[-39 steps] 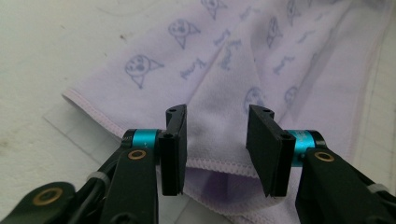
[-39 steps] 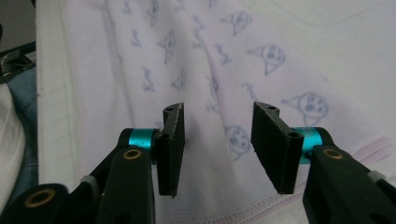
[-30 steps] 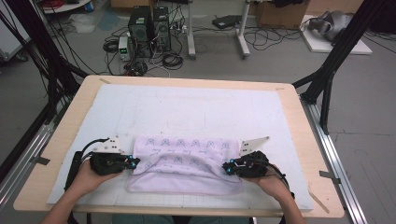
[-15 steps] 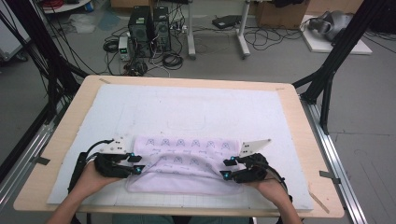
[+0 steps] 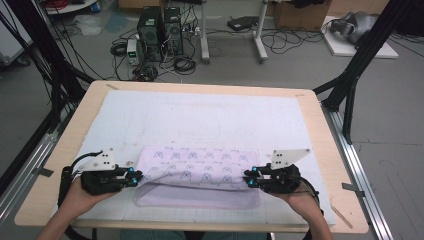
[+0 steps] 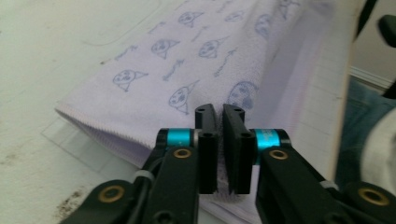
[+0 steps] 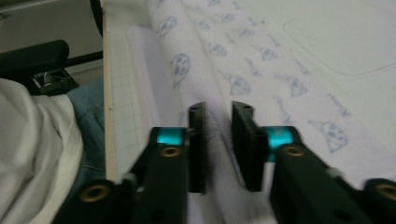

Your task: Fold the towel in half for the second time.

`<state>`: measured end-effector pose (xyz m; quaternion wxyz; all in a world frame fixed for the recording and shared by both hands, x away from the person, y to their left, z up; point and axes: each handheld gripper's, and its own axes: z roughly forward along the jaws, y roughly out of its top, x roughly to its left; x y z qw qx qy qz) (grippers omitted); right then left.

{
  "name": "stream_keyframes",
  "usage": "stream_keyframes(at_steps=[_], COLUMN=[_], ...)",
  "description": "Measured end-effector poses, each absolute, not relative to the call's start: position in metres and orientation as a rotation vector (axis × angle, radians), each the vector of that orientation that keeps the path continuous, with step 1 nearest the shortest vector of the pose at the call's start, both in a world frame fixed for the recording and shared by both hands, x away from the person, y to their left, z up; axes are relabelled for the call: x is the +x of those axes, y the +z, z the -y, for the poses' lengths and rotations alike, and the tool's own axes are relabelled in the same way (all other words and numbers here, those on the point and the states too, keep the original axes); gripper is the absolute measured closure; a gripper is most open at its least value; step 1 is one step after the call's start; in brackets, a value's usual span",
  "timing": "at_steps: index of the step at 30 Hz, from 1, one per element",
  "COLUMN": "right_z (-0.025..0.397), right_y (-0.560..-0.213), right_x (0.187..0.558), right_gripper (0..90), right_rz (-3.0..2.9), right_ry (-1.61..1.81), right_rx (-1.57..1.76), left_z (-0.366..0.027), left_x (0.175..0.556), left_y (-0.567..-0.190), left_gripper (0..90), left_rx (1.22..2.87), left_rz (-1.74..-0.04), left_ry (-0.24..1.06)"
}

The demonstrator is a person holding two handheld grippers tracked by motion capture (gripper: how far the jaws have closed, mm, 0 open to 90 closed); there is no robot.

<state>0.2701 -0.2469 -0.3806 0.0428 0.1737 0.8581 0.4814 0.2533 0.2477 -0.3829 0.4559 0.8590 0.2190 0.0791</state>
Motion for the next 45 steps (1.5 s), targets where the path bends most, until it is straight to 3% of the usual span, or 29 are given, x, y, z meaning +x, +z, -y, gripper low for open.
stream_keyframes(at_steps=[2,4,14,18,21,25,32,34,38,42,45], right_z=[0.247,0.245,0.228,0.229,0.23,0.23,0.246,0.249,0.246,0.249,0.25], right_y=[-0.38,-0.387,-0.43,-0.437,-0.441,-0.44,-0.411,-0.411,-0.428,-0.425,-0.416], right_x=[0.268,0.268,0.26,0.257,0.256,0.256,0.251,0.251,0.252,0.259,0.27], right_gripper=[68.3,66.6,61.7,62.0,68.8,85.1,86.7,85.8,74.0,62.4,58.6], right_rz=[-2.641,-2.657,-2.806,-2.805,-2.783,-2.765,-2.714,-2.752,-2.847,-2.772,-2.721], right_ry=[1.465,1.458,1.3,1.247,1.251,1.285,1.421,1.401,1.357,1.455,1.457], right_rx=[0.532,0.54,0.524,0.508,0.516,0.528,0.479,0.476,0.509,0.568,0.601], left_z=[-0.246,-0.242,-0.229,-0.236,-0.235,-0.233,-0.24,-0.237,-0.239,-0.244,-0.245], left_x=[0.252,0.253,0.253,0.249,0.247,0.246,0.236,0.234,0.238,0.245,0.254], left_y=[-0.386,-0.392,-0.43,-0.434,-0.437,-0.436,-0.412,-0.415,-0.432,-0.424,-0.418], left_gripper=[59.0,56.6,66.9,65.3,66.8,84.7,86.2,84.0,67.6,58.5,55.7], left_rx=[2.129,2.136,2.283,2.247,2.24,2.229,2.155,2.183,2.226,2.18,2.142], left_rz=[-0.548,-0.552,-0.552,-0.565,-0.563,-0.548,-0.499,-0.493,-0.548,-0.594,-0.623], left_ry=[0.167,0.164,0.133,0.149,0.169,0.175,0.157,0.125,0.082,0.136,0.171])
